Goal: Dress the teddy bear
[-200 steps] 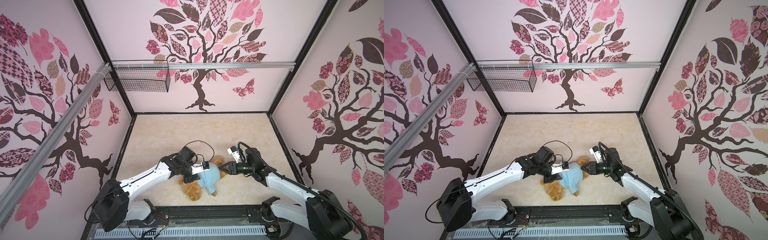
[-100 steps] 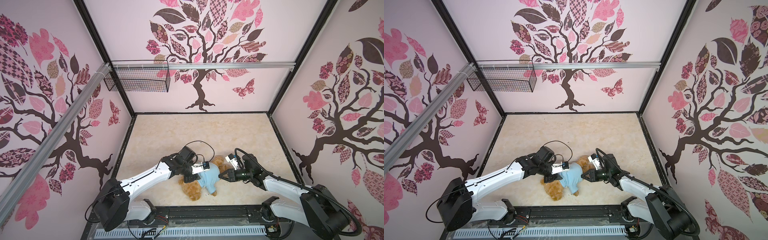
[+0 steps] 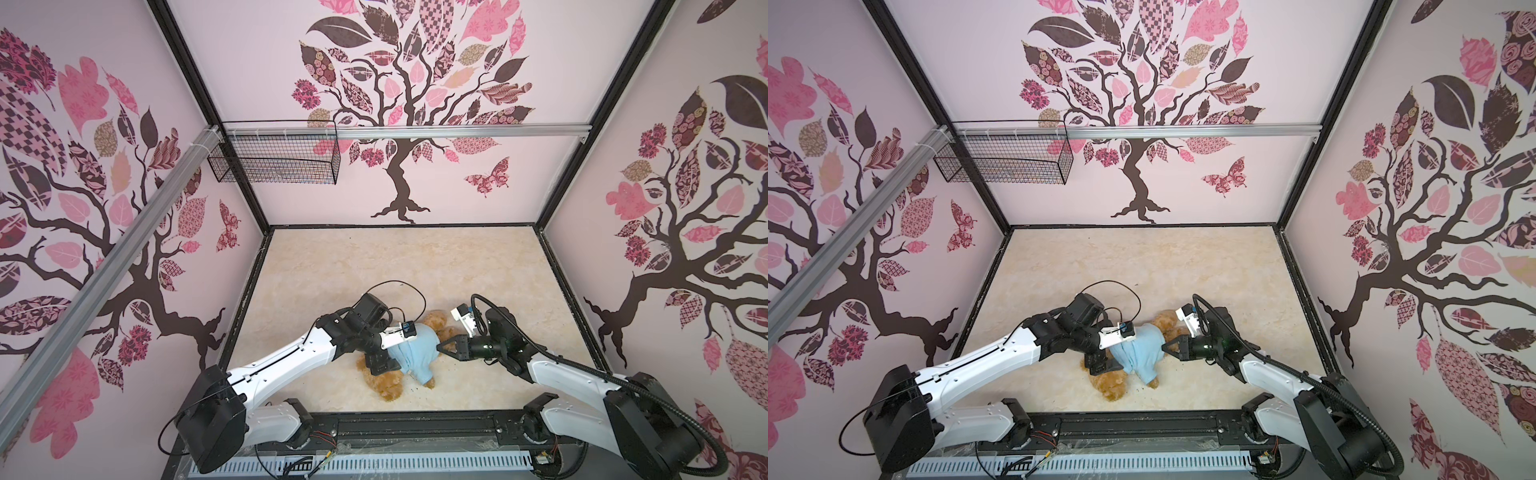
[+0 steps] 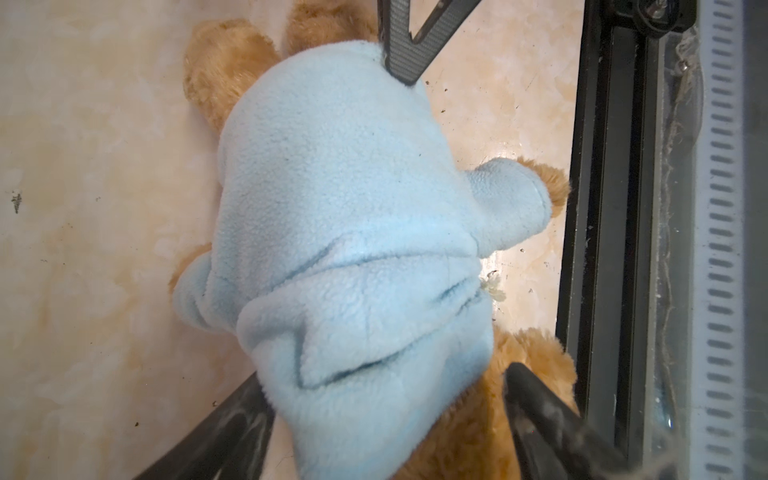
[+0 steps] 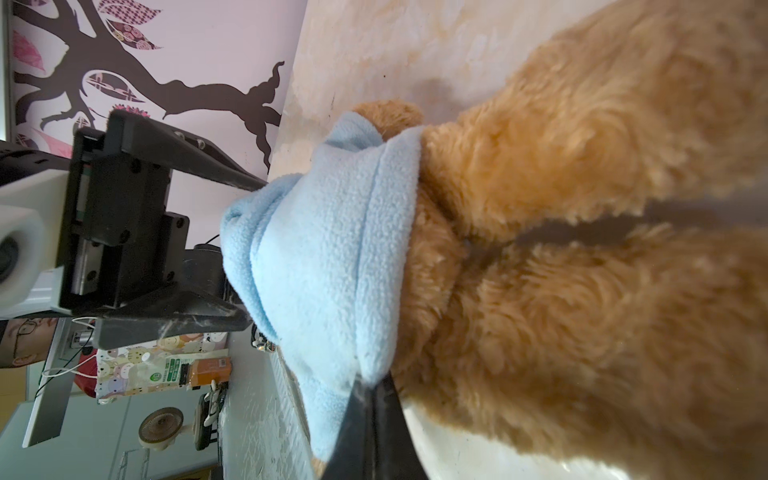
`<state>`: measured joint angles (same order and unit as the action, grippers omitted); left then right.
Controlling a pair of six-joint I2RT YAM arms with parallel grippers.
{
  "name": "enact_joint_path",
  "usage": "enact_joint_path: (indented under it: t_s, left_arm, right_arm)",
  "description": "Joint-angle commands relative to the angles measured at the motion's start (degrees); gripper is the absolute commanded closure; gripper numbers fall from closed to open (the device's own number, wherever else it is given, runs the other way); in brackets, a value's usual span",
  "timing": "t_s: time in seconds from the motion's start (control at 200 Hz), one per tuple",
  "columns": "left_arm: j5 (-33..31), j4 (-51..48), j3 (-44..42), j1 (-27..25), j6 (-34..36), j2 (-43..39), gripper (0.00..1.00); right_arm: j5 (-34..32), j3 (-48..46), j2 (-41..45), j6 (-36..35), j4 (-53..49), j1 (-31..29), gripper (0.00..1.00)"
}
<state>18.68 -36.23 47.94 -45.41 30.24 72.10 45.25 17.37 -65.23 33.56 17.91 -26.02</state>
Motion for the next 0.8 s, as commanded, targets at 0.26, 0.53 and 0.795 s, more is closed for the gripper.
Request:
enact_joint_path:
  t_s: [0.26, 0.53, 0.795]
  left_arm:
    - [-6.45, -3.45, 1.19, -1.27, -0.86, 6.89, 0.48]
    - [-6.00, -5.48, 0.46, 0.01, 1.56, 6.74, 0.83]
    - [-0.25, -3.87, 0.02, 0.69, 1.29, 3.77, 0.90]
  right_arm:
    - [2.81, -0.17, 2.56, 0.81, -1.63, 6.28, 1.00]
    - [-6.43, -0.21, -1.24, -3.09, -7.18, 9.80, 1.00]
    - [-10.11, -0.08, 0.19, -3.85, -3.63, 9.56, 0.98]
